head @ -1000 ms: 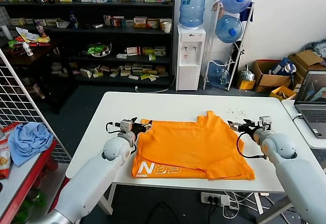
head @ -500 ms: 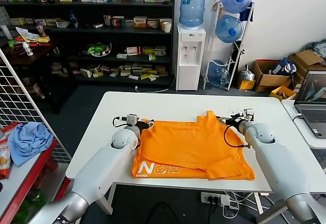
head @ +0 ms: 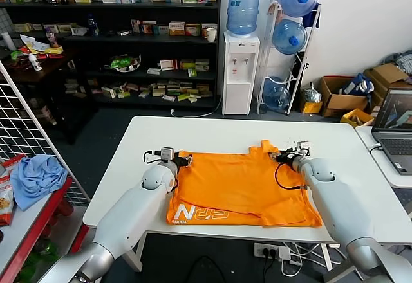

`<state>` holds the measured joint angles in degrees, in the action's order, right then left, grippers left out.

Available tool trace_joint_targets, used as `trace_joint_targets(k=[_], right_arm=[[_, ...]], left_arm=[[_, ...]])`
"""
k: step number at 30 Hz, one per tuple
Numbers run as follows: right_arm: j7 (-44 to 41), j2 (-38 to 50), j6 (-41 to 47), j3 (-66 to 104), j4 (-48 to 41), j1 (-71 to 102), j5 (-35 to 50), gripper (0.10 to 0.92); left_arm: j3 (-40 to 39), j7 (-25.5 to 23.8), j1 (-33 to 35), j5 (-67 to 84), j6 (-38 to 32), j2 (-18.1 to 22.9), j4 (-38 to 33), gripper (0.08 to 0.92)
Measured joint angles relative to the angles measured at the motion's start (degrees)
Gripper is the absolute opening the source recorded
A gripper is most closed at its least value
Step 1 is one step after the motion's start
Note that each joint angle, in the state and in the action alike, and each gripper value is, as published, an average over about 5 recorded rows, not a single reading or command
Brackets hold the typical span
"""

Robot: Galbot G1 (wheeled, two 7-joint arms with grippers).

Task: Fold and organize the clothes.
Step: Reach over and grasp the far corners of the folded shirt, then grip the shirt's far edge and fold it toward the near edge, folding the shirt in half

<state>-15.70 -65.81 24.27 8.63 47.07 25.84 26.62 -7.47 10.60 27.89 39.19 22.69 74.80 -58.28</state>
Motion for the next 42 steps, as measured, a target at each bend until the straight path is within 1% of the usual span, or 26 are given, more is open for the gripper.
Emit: trace_joint_targets(k=[11, 13, 16, 21, 27, 35, 42], right_arm=[[0.3, 0.3, -2.3, -0.2, 0.8, 0.7, -1.0, 0.162], [0.8, 0.6, -2.4, -0.2, 1.9, 1.2, -0.8, 0.131], [1.7, 1.4, -2.5, -0.2, 4.6, 2.4, -0.5, 0.125], [4.1, 4.0, -2.1, 0.3, 11.5, 5.9, -0.1, 0.125], [7.7, 8.2, -0.5, 2.2, 22.2, 12.6, 1.3, 0.125], [11.9, 14.0, 2.7, 7.5, 37.7, 25.5, 3.6, 0.125], [14.5, 17.1, 5.2, 13.3, 49.8, 38.4, 3.9, 0.125]], left_arm=[[0.2, -0.1, 2.1, 0.9, -0.5, -1.6, -3.3, 0.23], [0.4, -0.1, 2.5, 0.9, -0.6, -2.1, -4.2, 0.17], [0.7, 0.0, 3.4, 1.0, -0.9, -3.0, -5.9, 0.109], [1.8, 0.4, 5.4, 1.7, -1.3, -5.0, -9.9, 0.097], [3.3, 1.4, 8.8, 3.3, -1.1, -8.0, -16.2, 0.097], [5.0, 3.0, 15.1, 5.8, 0.0, -13.1, -26.6, 0.097], [6.3, 4.2, 21.3, 6.8, 0.7, -17.2, -35.9, 0.097]])
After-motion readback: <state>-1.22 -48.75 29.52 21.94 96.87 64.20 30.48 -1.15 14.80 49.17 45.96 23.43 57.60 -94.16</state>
